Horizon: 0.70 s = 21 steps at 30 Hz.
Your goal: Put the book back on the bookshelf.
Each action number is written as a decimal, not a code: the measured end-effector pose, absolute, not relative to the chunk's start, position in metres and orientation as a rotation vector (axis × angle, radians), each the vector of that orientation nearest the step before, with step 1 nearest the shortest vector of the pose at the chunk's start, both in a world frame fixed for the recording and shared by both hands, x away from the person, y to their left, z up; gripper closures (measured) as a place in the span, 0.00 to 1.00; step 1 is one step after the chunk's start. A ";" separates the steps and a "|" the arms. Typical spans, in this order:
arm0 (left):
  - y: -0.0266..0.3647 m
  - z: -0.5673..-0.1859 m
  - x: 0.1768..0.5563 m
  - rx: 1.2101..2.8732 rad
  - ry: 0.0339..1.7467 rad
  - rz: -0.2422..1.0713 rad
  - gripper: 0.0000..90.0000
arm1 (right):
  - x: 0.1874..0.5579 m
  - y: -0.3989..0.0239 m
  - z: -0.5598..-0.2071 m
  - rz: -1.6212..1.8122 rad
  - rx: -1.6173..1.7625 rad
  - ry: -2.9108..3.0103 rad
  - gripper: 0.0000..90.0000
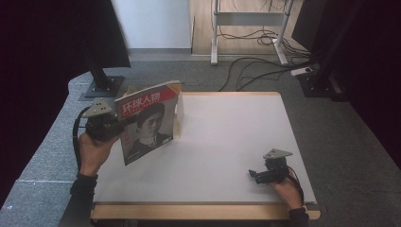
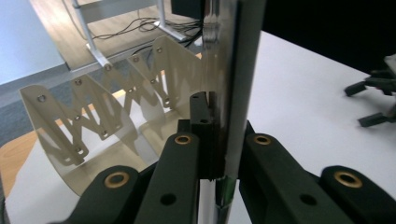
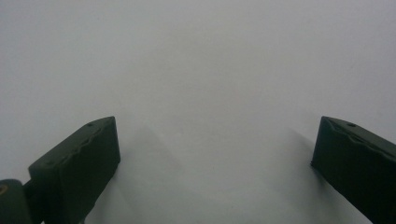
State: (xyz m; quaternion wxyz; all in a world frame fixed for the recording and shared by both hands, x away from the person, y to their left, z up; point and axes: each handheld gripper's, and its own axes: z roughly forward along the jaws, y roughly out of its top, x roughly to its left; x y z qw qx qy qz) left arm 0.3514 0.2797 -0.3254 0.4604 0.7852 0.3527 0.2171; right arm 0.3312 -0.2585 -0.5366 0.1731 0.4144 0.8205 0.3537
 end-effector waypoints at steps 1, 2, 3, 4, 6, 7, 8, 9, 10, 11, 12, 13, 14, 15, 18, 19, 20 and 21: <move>0.278 -0.327 0.354 1.932 0.875 0.536 0.97 | 0.331 -0.258 -0.537 1.003 1.176 2.327 0.00; 0.277 -0.328 0.357 1.930 0.882 0.541 0.97 | 0.331 -0.258 -0.537 1.003 1.176 2.325 0.00; 0.276 -0.330 0.360 1.926 0.888 0.540 0.97 | 0.331 -0.258 -0.537 1.003 1.176 2.325 0.00; 0.274 -0.331 0.363 1.922 0.893 0.543 0.97 | 0.331 -0.258 -0.537 1.004 1.174 2.325 0.00; 0.271 -0.333 0.370 1.914 0.897 0.541 0.97 | 0.331 -0.258 -0.537 1.004 1.174 2.325 0.00; 0.269 -0.335 0.373 1.907 0.899 0.541 0.97 | 0.331 -0.259 -0.537 1.004 1.173 2.326 0.00; 0.267 -0.336 0.376 1.904 0.899 0.540 0.97 | 0.331 -0.259 -0.537 1.004 1.173 2.327 0.00; 0.266 -0.336 0.378 1.901 0.897 0.539 0.97 | 0.331 -0.259 -0.537 1.004 1.175 2.326 0.00; 0.263 -0.337 0.381 1.894 0.900 0.542 0.97 | 0.331 -0.259 -0.537 1.004 1.175 2.326 0.00; 0.260 -0.338 0.384 1.888 0.898 0.542 0.97 | 0.331 -0.259 -0.537 1.005 1.176 2.327 0.00; 0.259 -0.339 0.386 1.885 0.897 0.545 0.97 | 0.331 -0.258 -0.537 1.004 1.178 2.327 0.00; 0.257 -0.339 0.388 1.879 0.896 0.548 0.97 | 0.331 -0.259 -0.537 1.004 1.176 2.328 0.00; 0.255 -0.340 0.392 1.873 0.893 0.546 0.97 | 0.331 -0.259 -0.537 1.004 1.176 2.328 0.00; 0.253 -0.341 0.394 1.871 0.885 0.548 0.97 | 0.331 -0.258 -0.537 1.006 1.178 2.328 0.00; 0.246 -0.343 0.401 1.864 0.873 0.550 0.97 | 0.331 -0.259 -0.537 1.006 1.176 2.327 0.00; 0.244 -0.344 0.404 1.862 0.863 0.546 0.97 | 0.331 -0.259 -0.537 1.006 1.176 2.327 0.00; 0.241 -0.345 0.406 1.861 0.854 0.528 0.97 | 0.331 -0.259 -0.537 1.006 1.176 2.327 0.00; 0.238 -0.347 0.408 1.866 0.847 0.521 0.97 | 0.331 -0.259 -0.537 1.006 1.175 2.327 0.00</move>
